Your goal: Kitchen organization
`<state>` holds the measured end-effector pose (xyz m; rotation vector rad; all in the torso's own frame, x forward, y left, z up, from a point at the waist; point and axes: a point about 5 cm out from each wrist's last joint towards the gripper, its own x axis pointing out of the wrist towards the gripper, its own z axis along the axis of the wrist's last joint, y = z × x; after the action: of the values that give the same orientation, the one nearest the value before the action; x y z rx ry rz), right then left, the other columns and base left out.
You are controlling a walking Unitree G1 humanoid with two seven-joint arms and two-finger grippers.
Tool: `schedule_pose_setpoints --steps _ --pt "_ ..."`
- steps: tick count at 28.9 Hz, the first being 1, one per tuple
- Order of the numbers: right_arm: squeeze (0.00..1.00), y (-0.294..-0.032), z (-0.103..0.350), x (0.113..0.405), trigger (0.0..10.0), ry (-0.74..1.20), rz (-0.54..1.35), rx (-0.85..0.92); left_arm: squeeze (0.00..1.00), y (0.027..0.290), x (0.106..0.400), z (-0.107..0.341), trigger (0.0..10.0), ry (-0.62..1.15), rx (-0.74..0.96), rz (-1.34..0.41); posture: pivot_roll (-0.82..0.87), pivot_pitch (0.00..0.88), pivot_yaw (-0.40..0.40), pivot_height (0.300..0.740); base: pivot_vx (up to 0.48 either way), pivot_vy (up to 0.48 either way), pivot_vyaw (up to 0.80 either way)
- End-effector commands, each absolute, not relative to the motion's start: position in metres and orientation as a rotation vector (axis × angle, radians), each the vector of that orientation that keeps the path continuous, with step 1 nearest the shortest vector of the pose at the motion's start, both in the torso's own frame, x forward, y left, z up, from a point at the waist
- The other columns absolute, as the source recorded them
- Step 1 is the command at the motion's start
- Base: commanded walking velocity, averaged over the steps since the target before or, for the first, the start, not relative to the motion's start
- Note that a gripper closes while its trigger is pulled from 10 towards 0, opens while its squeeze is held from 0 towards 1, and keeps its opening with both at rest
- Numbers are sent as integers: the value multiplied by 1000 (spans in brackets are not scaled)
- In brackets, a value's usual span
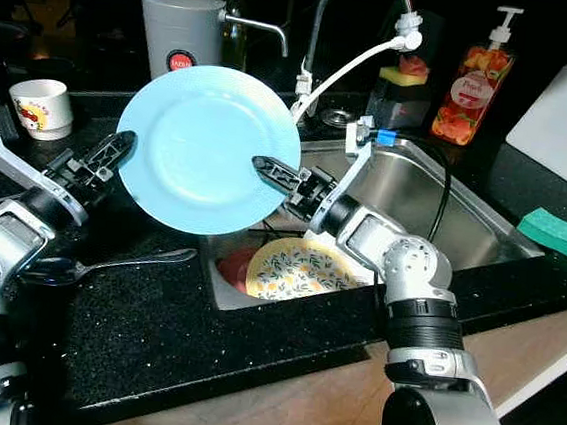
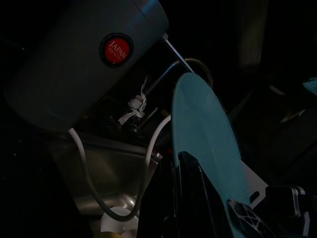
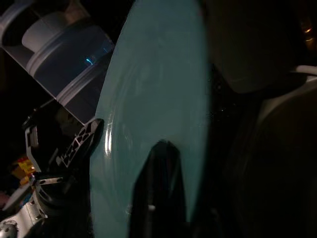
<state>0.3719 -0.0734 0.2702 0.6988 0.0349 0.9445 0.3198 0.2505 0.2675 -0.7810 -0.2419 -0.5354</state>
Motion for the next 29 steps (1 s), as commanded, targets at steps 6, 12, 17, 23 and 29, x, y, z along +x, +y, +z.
schedule_pose_setpoints --steps 6,12,17,23,29 --pt "0 -75 283 372 0 -3 948 733 0 254 320 269 0 -247 -729 -489 81 58 -11 740 0 0 0" --pt "0 -82 284 376 0 -22 896 762 1000 251 323 267 10000 -230 -661 -463 81 57 -11 740 0 0 0" --pt "0 -100 281 385 0 -55 747 786 0 272 332 265 10000 -268 -556 -203 81 57 -10 740 0 0 0" --pt "0 -125 270 394 0 -88 535 573 0 259 337 273 10000 -285 -292 -194 79 60 -10 740 0 0 0" --pt "0 -125 260 394 0 -97 477 305 0 186 329 247 10000 -76 135 -603 79 63 -8 740 0 0 0"
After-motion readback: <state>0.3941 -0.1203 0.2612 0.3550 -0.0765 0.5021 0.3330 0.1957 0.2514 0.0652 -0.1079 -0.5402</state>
